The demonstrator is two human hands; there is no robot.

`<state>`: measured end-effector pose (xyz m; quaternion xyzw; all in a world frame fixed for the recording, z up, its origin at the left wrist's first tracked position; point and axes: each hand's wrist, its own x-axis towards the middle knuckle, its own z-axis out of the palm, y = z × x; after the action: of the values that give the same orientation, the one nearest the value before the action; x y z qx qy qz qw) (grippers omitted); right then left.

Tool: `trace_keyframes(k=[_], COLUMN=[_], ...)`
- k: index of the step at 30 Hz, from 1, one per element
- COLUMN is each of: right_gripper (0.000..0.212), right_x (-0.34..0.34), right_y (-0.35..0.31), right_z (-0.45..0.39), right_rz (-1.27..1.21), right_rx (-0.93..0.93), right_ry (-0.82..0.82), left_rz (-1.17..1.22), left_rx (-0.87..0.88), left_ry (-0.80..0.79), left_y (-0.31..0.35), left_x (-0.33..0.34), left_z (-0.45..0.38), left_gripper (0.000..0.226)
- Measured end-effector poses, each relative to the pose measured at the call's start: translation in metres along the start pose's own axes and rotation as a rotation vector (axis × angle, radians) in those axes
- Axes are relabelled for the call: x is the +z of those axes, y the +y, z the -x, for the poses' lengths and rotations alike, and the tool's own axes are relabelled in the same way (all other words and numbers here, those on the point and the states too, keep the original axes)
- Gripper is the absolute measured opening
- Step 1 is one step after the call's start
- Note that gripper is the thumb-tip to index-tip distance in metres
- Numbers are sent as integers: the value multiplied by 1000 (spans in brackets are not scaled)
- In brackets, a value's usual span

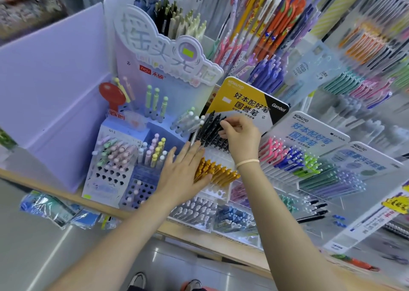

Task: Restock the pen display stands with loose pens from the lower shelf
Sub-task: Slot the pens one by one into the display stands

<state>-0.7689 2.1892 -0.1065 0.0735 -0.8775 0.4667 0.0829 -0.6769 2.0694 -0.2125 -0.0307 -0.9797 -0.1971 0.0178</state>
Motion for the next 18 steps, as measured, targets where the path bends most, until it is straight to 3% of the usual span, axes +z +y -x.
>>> trace_keyframes(k=[7,18], right_gripper=[4,30], right_x=[2,-18], right_y=[9,22], right_z=[-5,13], right_rz=[147,256], right_rx=[-38,-195], right_ry=[-17,-147], left_rz=[27,35], left_rx=[9,-65], left_ry=[21,47], left_y=[-1,2], left_x=[-1,0], left_z=[0,3], left_gripper=[85,83])
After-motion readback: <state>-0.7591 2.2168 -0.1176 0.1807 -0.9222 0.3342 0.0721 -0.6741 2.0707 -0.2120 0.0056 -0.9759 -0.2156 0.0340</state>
